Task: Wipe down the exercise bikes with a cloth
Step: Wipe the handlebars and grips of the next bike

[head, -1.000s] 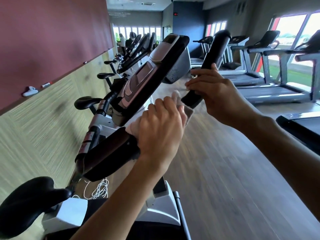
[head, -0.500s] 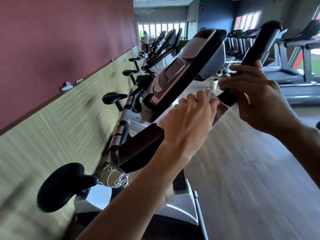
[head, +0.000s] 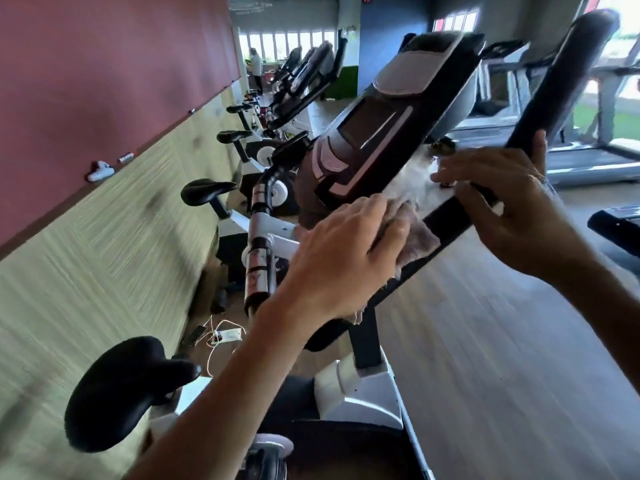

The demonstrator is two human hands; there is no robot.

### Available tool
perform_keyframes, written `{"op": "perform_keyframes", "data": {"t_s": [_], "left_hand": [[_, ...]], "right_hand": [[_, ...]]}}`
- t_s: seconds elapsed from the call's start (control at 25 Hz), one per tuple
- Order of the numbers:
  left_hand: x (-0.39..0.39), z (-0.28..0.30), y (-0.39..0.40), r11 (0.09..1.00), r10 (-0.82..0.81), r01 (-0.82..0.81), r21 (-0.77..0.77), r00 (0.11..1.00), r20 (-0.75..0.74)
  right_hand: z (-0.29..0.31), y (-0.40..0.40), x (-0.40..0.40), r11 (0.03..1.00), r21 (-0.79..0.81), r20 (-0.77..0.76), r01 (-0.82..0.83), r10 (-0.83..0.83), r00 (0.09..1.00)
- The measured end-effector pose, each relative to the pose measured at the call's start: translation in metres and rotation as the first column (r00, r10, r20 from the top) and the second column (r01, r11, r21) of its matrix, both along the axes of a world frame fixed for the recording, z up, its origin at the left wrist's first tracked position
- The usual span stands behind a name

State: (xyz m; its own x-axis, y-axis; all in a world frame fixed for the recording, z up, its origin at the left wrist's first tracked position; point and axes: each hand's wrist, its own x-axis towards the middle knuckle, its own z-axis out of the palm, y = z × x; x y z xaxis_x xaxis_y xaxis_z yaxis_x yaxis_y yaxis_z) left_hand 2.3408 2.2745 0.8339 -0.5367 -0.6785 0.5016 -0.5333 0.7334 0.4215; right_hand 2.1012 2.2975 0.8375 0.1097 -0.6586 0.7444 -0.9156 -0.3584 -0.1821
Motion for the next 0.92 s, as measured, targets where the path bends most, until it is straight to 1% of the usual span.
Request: {"op": "perform_keyframes", "data": {"t_s": [0.08, 0.2, 0.28, 0.4, 0.48, 0.6, 0.72, 0.8, 0.92], "left_hand": [[0.009, -0.008, 0.004, 0.997, -0.081, 0.082, -0.013, 0.993, 0.091], [0.037, -0.017, 0.013, 0.982, -0.188, 0.189, -0.006, 0.978, 0.087], [0.052, -0.028, 0.017, 0.974, -0.221, 0.224, -0.014, 0.968, 0.117], [0.046, -0.022, 0.008, 0.972, -0.235, 0.234, 0.025, 0.959, 0.159], [0.03, -0.013, 0.0, 0.973, -0.228, 0.22, 0.062, 0.959, 0.167], [0.024, -0.01, -0.003, 0.974, -0.224, 0.219, 0.049, 0.964, 0.143], [0.049, -0.023, 0.006, 0.967, -0.253, 0.248, 0.051, 0.955, 0.155], [0.064, -0.032, 0.012, 0.968, -0.25, 0.247, 0.037, 0.957, 0.147], [0.061, -0.031, 0.012, 0.974, -0.225, 0.22, 0.05, 0.964, 0.141]], "right_hand": [[-0.009, -0.002, 0.018, 0.996, -0.021, -0.017, 0.092, -0.092, 0.996], [-0.014, -0.001, 0.039, 0.969, 0.015, 0.02, 0.248, -0.248, 0.969], [-0.018, 0.004, 0.046, 0.949, 0.054, 0.008, 0.31, -0.311, 0.95], [-0.021, 0.008, 0.053, 0.922, 0.134, -0.064, 0.363, -0.358, 0.932], [-0.023, 0.009, 0.054, 0.912, 0.142, -0.097, 0.385, -0.375, 0.922], [-0.022, 0.01, 0.053, 0.912, 0.136, -0.143, 0.386, -0.367, 0.919], [-0.021, 0.013, 0.057, 0.904, 0.175, -0.097, 0.39, -0.378, 0.921], [-0.021, 0.013, 0.061, 0.899, 0.173, -0.064, 0.403, -0.398, 0.915], [-0.025, 0.011, 0.065, 0.902, 0.156, -0.036, 0.403, -0.403, 0.915]]}}
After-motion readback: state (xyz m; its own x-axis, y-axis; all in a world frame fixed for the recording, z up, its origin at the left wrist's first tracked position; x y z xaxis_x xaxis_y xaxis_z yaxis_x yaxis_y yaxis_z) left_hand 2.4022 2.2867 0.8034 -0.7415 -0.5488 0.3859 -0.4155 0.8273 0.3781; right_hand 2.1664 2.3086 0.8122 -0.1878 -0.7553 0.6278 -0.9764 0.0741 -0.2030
